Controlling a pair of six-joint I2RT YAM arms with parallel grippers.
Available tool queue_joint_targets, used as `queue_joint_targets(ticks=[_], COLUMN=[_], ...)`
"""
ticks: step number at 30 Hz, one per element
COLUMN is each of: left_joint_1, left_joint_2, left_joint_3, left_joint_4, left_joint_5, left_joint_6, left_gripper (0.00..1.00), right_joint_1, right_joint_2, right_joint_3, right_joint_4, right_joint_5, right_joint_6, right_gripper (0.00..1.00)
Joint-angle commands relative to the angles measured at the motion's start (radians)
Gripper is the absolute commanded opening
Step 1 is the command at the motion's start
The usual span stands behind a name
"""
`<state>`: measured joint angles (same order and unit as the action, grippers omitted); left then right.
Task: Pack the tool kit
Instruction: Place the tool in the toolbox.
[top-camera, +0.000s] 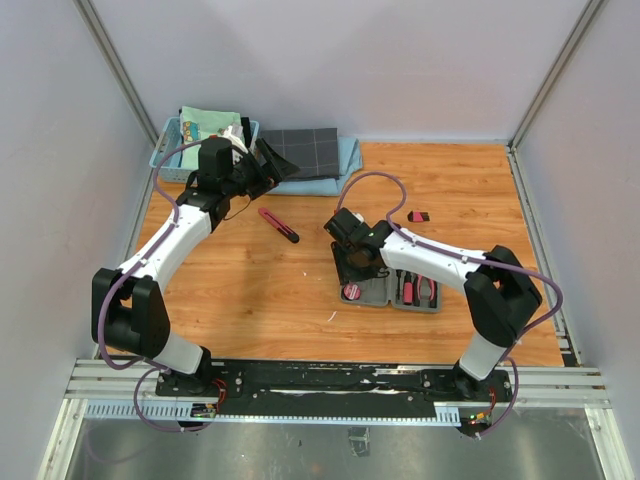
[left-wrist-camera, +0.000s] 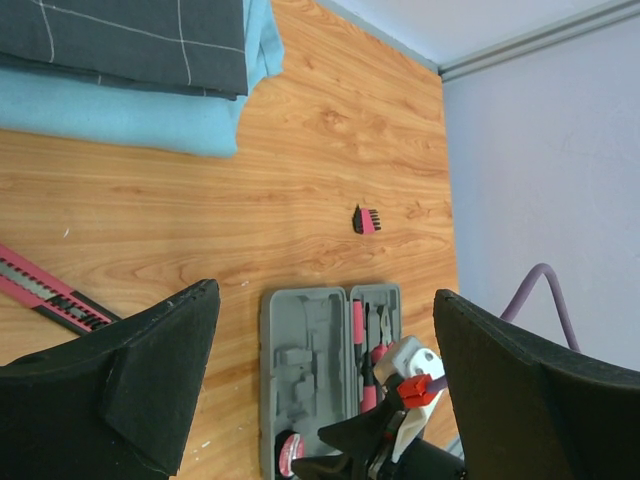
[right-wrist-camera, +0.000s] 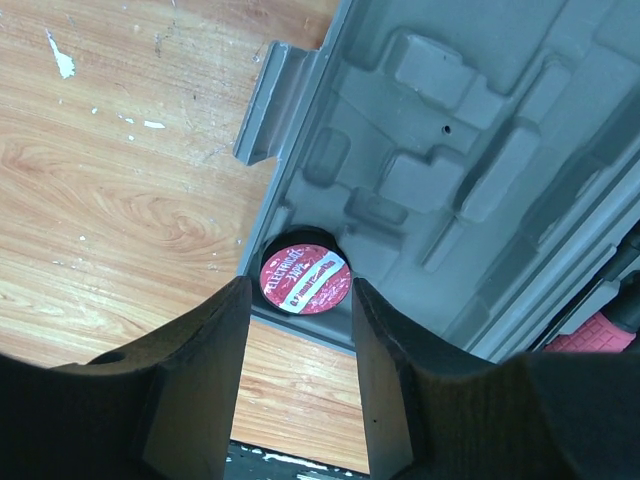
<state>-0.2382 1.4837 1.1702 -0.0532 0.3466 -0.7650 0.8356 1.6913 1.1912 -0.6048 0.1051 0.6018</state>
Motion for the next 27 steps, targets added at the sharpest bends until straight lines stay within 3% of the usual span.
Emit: queue_joint_targets(ticks=[1,27], left_joint_1=[-0.007,-0.009], left_joint_2=[-0.010,-0.010], left_joint_3=[0.002,-0.001], left_joint_4=[0.032,0.032], left_joint_5=[0.013,0.013], left_joint_6=[0.004,0.003], left_gripper=[0.91,0.92], right_joint_1=[0.003,0.004], right_joint_2=[0.032,0.110], right_joint_3=[0.004,-0.006], right_joint_4=[-0.017,-0.036], right_joint_5=[0.014,-0.004], right_joint_6=[-0.005,-0.011], right_gripper=[0.46,0.43])
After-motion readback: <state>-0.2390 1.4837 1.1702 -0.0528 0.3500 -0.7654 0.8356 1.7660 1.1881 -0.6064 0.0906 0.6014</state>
